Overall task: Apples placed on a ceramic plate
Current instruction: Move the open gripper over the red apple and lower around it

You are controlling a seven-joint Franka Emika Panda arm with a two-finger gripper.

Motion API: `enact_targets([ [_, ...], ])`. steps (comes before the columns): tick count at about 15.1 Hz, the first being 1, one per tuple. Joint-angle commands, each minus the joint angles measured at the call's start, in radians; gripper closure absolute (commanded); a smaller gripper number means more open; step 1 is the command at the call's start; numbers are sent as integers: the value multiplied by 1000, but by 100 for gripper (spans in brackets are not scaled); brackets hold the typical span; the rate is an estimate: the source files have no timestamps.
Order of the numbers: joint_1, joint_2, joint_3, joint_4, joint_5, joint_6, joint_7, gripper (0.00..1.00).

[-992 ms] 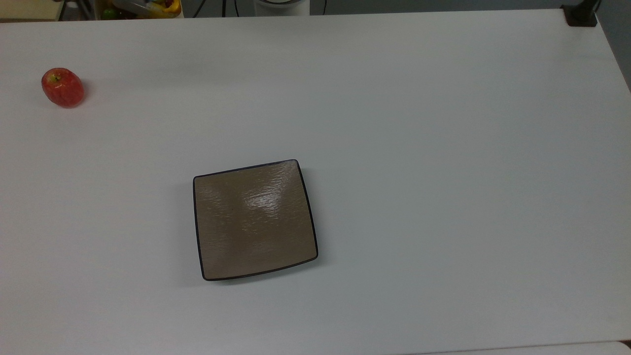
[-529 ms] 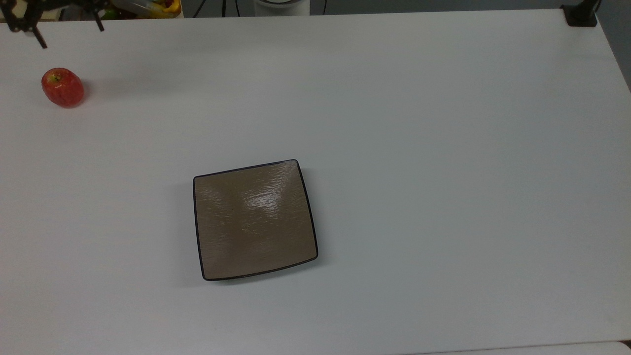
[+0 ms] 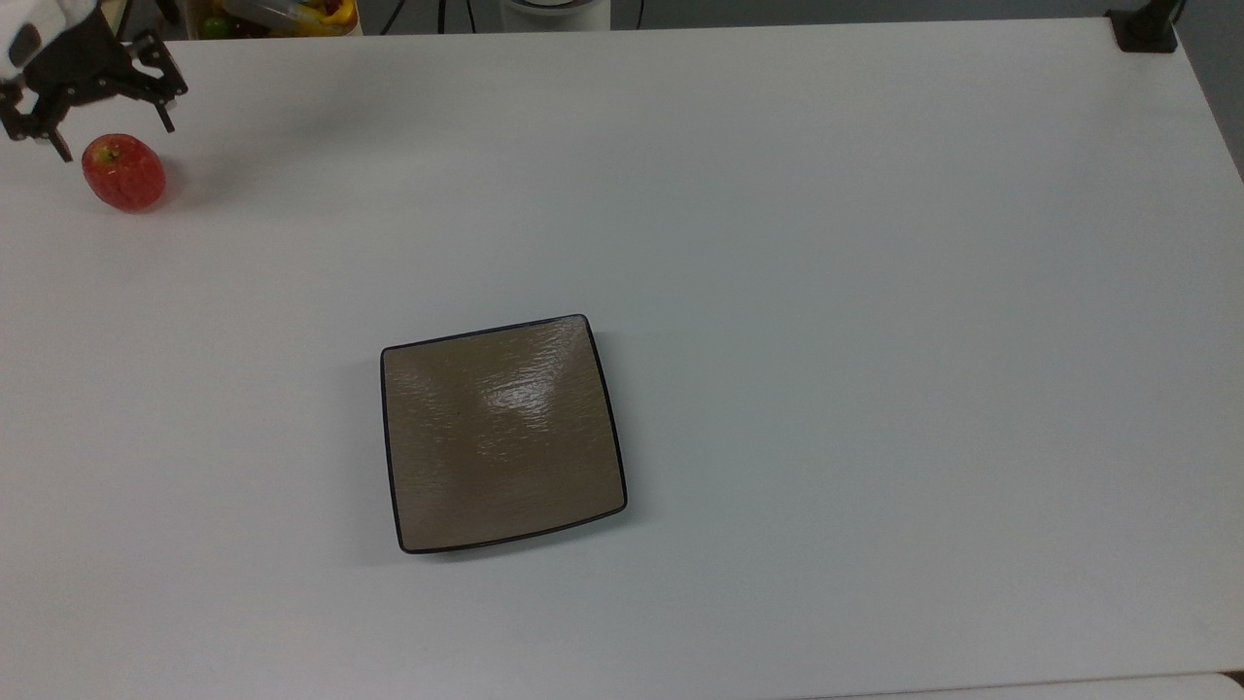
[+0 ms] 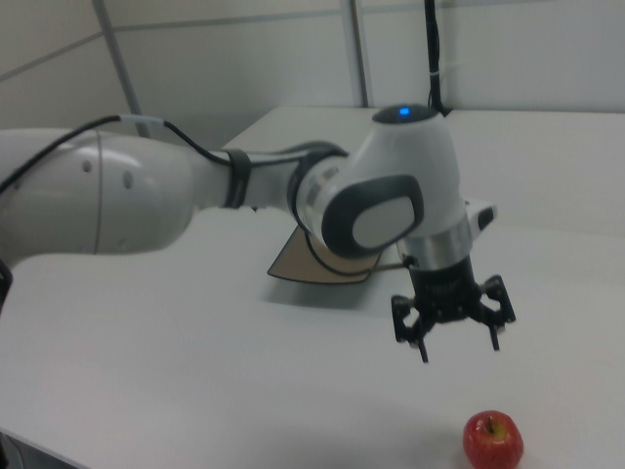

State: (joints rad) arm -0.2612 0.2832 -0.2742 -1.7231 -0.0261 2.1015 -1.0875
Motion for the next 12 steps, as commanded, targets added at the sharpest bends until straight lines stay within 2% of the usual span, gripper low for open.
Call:
enact_targets([
  [1, -6, 33, -3, -64, -70, 100, -14, 0],
  [7, -16, 76, -3, -118, -141, 184, -11, 0],
  [12, -30, 111, -3, -124, -215, 207, -5, 0],
])
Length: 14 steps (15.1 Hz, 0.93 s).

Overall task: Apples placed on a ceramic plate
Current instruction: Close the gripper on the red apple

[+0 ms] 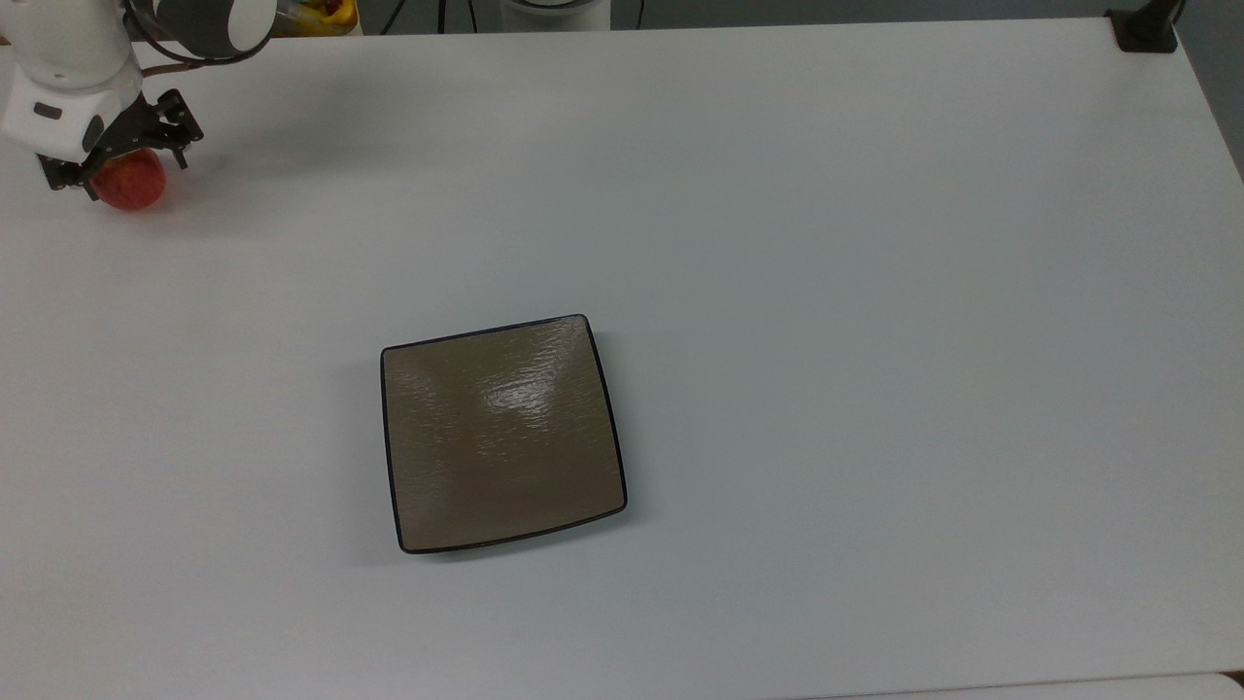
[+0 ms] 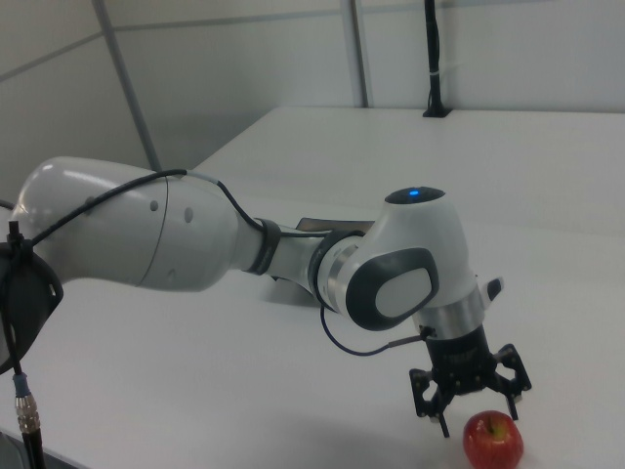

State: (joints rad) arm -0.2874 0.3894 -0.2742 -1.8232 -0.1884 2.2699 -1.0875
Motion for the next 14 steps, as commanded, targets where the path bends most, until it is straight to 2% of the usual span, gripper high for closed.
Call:
enact_targets([
  [1, -6, 6, -3, -27, -66, 42, -5, 0],
  [3, -12, 8, -5, -34, -82, 45, -3, 4],
  [4, -12, 8, -5, -34, -82, 43, -2, 17],
  [5, -12, 6, -5, -34, -82, 43, 0, 34],
  [7, -12, 5, -5, -33, -82, 42, 0, 56],
  [8, -12, 2, -5, -33, -82, 37, 0, 63],
  [11, 2, -38, -3, -31, -79, -5, 5, 65],
  [14, 57, -111, -3, -24, -75, -133, 8, 63],
])
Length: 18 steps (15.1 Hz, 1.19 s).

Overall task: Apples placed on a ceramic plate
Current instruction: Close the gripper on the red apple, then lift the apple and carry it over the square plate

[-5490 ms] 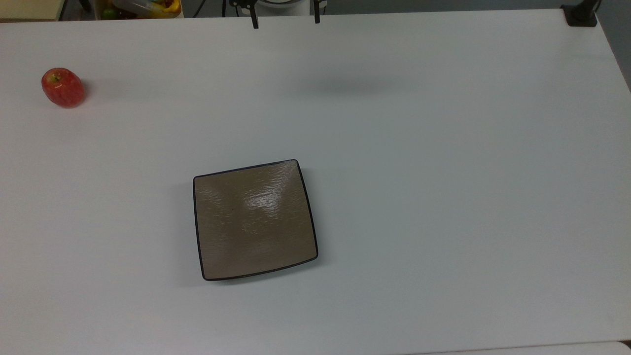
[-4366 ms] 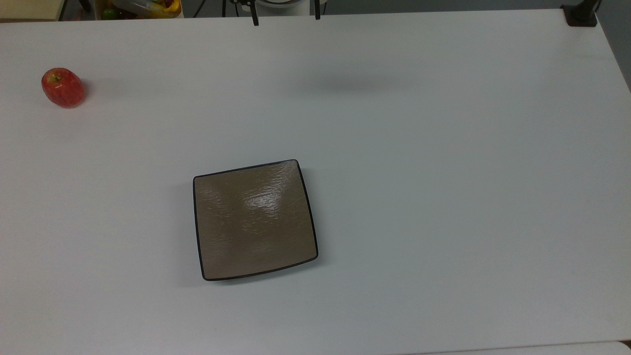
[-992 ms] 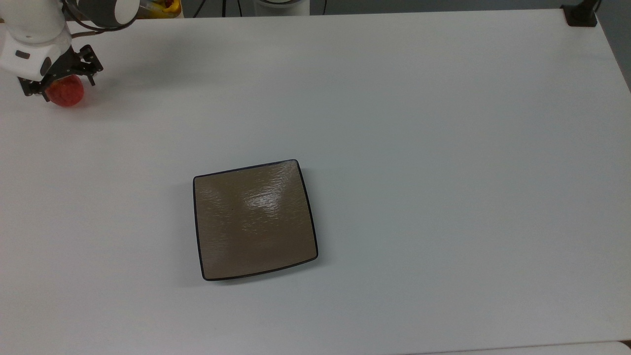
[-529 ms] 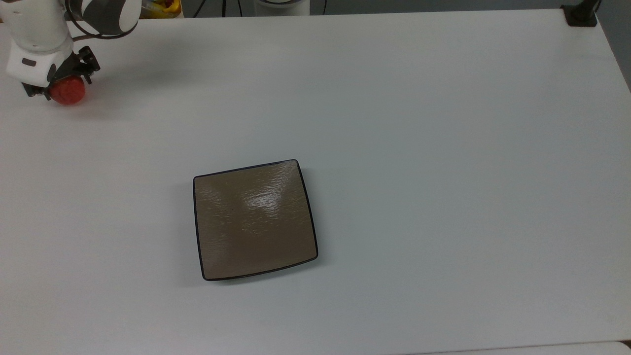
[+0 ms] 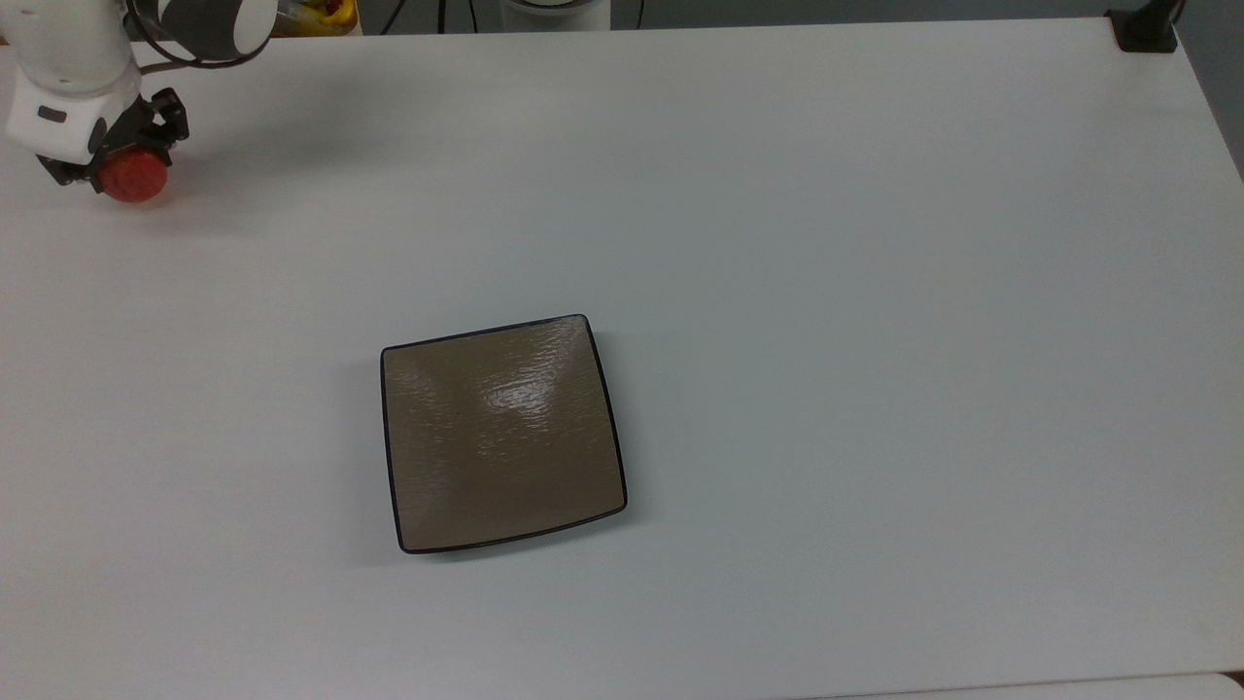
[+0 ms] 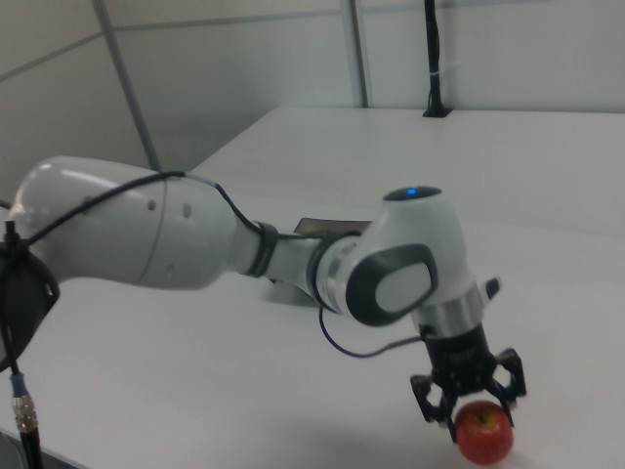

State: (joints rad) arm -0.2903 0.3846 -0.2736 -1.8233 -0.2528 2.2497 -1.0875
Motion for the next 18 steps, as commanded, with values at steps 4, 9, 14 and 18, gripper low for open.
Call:
enact_targets([
  [4, 140, -232, 2, 10, -6, -318, 92, 62],
  [9, 253, -354, 5, 30, 18, -497, 170, 61],
  [14, 359, -385, 5, 134, 145, -646, 247, 60],
  [18, 402, -360, 8, 200, 230, -661, 384, 60],
])
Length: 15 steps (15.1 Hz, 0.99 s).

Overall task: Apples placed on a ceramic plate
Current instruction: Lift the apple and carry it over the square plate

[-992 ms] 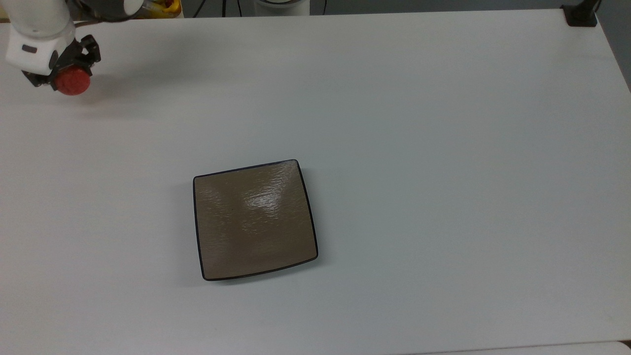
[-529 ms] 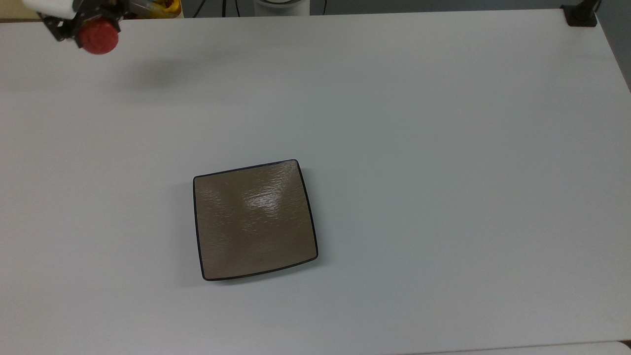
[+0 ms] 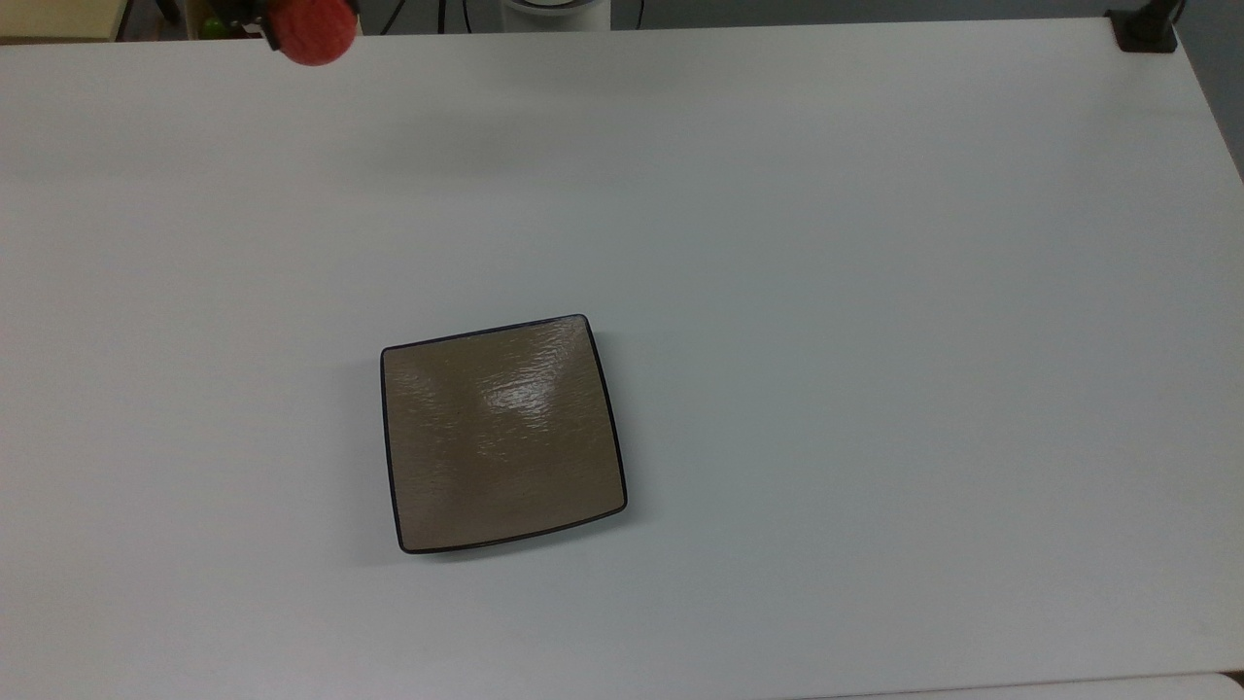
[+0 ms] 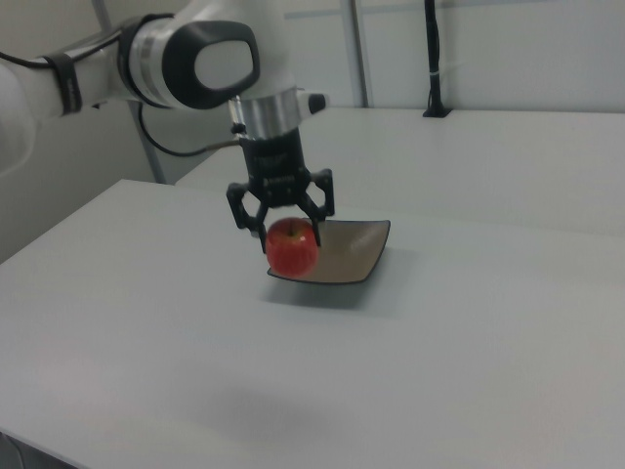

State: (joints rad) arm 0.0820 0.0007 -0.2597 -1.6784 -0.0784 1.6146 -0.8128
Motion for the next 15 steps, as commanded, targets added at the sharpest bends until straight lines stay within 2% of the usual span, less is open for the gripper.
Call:
enact_targets([
  [1, 48, 45, -6, 81, 75, -24, 156, 60],
  [4, 90, 126, -4, 149, 103, 2, 271, 60],
  [6, 116, 174, -4, 174, 137, 85, 352, 60],
  [10, 148, 267, -1, 178, 160, 353, 503, 57],
  [13, 148, 364, 39, 178, 155, 532, 581, 56],
  [15, 154, 418, 42, 178, 154, 628, 612, 53],
])
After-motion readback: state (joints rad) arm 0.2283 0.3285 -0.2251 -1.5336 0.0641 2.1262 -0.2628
